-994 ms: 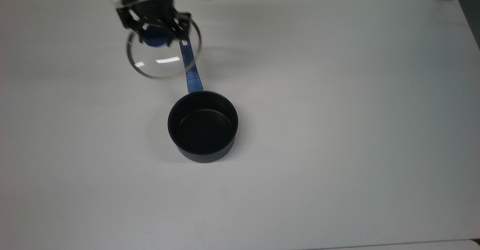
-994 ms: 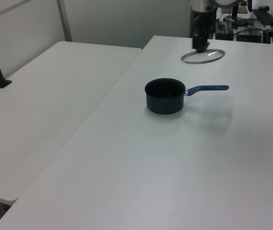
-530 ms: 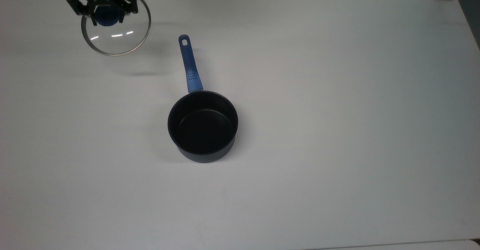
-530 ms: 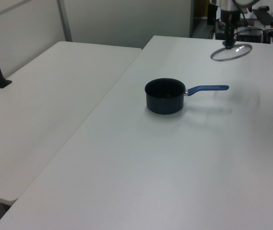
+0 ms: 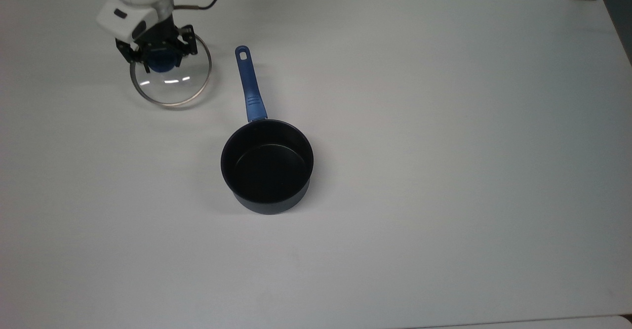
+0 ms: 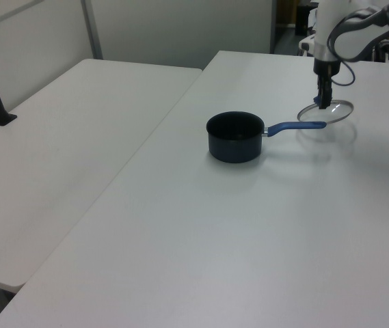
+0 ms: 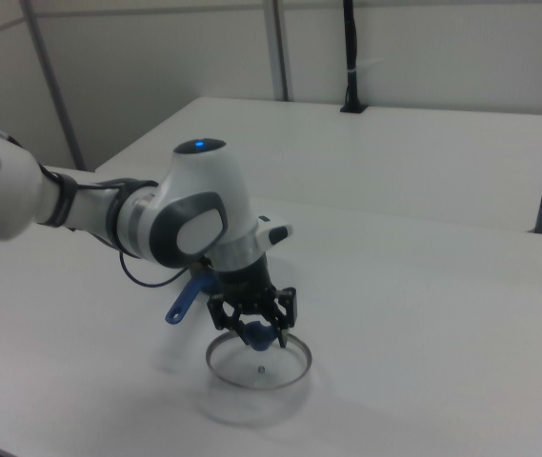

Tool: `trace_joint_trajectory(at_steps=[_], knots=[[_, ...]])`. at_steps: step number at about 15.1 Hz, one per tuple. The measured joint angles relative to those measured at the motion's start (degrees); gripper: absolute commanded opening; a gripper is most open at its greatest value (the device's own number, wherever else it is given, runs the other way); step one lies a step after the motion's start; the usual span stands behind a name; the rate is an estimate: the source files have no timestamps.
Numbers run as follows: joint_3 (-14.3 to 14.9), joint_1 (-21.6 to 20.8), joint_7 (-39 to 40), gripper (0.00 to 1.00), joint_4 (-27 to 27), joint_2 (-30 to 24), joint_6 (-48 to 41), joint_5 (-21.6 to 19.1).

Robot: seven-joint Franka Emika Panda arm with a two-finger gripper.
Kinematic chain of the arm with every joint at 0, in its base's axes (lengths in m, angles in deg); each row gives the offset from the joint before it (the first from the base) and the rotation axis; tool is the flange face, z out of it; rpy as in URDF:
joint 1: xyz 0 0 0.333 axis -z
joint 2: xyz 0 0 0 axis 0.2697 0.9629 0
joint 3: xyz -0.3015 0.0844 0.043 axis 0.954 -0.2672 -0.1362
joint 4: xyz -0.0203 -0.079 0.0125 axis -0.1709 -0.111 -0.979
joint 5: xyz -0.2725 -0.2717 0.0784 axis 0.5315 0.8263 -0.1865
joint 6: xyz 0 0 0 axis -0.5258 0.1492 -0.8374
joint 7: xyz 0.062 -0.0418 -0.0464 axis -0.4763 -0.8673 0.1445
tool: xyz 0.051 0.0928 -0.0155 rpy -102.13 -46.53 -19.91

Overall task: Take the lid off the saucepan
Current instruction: 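Lower the glass lid onto the table beside the saucepan handle, then open the gripper and raise it away from the lid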

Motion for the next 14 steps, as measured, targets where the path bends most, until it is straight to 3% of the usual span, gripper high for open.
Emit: trace_joint_trajectory(at_steps=[3, 4, 5, 6, 10, 14], knots=[[-0.10, -1.39, -1.70, 0.50, 0.03, 3.12, 2.83, 0.01], [-0.10, -1.91, -2.56, 0.65, 0.13, 3.81, 3.50, 0.01], [-0.11, -2.34, -3.16, 0.91, 0.27, 4.31, 3.84, 0.01], [-0.11, -2.54, -3.61, 1.00, 0.43, 4.61, 3.88, 0.01], [-0.08, -2.25, -5.87, 1.00, 2.74, 4.39, 1.70, 0.01], [-0.03, -2.07, -7.10, 1.00, 11.42, 2.78, -9.11, 0.01]])
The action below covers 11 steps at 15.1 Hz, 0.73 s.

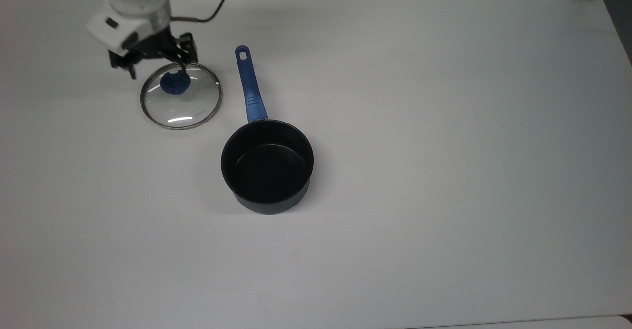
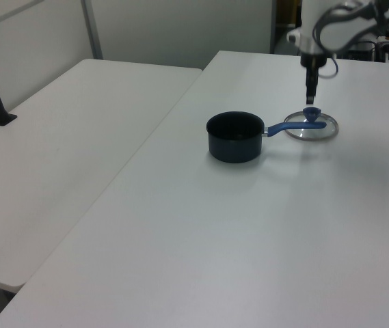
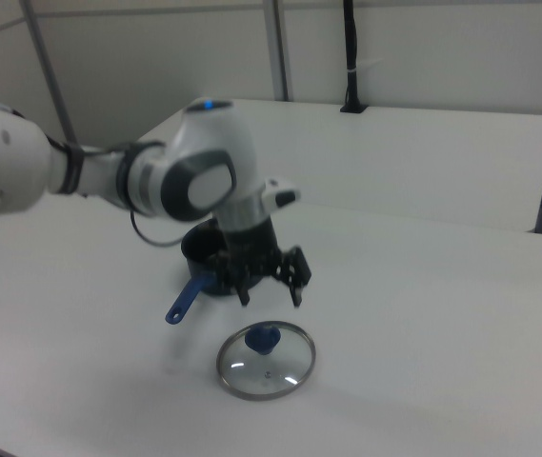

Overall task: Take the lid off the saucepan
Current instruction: 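Open the gripper and raise it away from the lid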

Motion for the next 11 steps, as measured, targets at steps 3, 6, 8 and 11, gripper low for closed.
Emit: trace_joint_trajectory(at_steps=[3, 6, 8, 11], knots=[[0.16, 0.22, -0.87, 1.00, 6.10, -3.49, -7.67, 0.00], [0.15, -0.36, -3.53, 1.00, 11.49, -8.55, -17.39, -1.00], [2.21, -5.55, -7.02, 1.00, 13.24, -12.36, -23.71, -2.37], [6.47, -14.31, -15.26, 1.00, 13.28, -14.54, -26.87, -4.87]])
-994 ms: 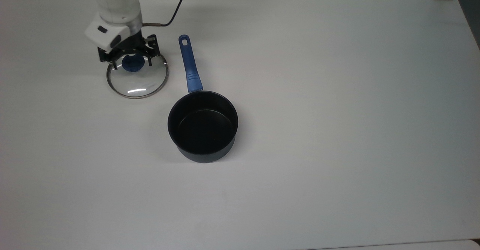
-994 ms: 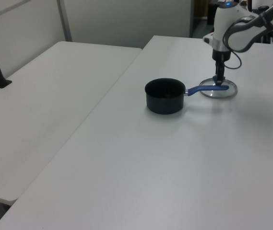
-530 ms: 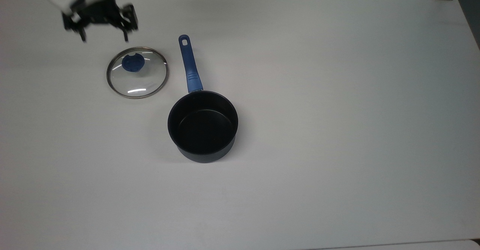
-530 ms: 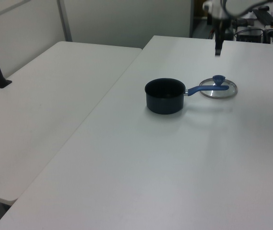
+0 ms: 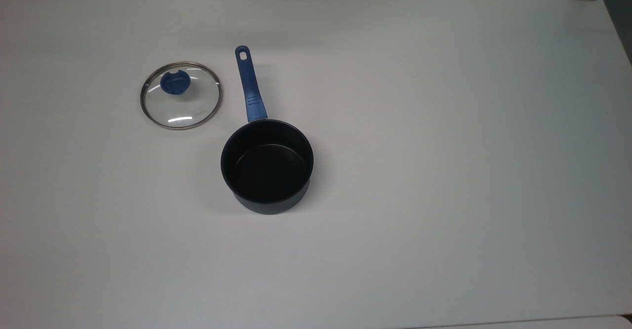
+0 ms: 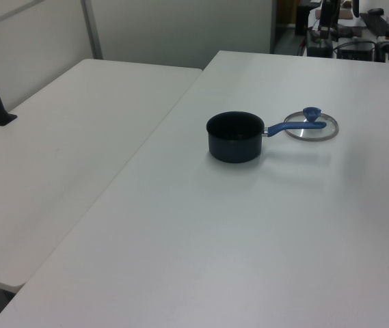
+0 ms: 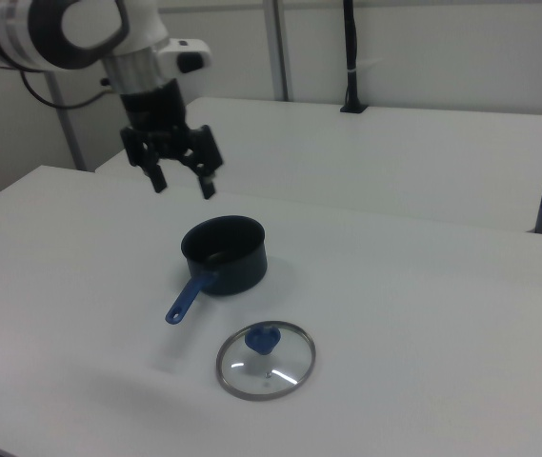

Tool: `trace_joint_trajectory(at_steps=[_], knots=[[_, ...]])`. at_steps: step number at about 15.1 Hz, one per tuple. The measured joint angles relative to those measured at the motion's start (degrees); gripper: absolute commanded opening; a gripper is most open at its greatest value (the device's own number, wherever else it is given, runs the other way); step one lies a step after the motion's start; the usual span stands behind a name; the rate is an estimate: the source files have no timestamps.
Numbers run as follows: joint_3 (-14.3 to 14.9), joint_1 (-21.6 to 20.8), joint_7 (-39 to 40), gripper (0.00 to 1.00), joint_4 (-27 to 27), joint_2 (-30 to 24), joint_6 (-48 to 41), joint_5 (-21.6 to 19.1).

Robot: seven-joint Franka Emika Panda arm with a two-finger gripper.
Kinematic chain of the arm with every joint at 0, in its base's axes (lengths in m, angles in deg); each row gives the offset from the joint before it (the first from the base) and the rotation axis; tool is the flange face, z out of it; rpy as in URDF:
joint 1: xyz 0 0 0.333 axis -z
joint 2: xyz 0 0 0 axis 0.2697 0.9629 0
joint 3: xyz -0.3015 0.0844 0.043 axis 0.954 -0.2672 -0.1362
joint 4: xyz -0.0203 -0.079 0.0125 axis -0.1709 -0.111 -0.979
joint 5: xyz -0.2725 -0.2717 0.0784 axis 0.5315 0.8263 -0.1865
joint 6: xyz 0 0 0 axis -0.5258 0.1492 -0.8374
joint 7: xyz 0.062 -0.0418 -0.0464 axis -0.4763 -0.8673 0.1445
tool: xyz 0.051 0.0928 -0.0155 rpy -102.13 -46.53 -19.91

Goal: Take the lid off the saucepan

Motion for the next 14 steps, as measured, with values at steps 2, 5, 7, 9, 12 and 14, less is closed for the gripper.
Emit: trace_joint_trajectory(at_steps=[2, 5, 7, 9, 12, 14], knots=[[0.34, -2.26, -5.48, 1.00, -0.07, 0.20, -0.02, -2.21], [-0.21, -2.78, -6.74, 1.00, 1.05, 1.81, 0.02, -2.99], [-0.93, -2.79, -6.68, 1.00, 3.15, 3.96, 0.05, -2.95], [-1.19, -2.79, -5.73, 1.00, 4.77, 5.90, 0.05, -2.90], [-1.19, -2.74, -5.30, 1.00, 5.51, 7.17, 0.05, -2.90], [-1.19, -2.64, -5.28, 1.00, 5.59, 7.23, 0.05, -2.90]])
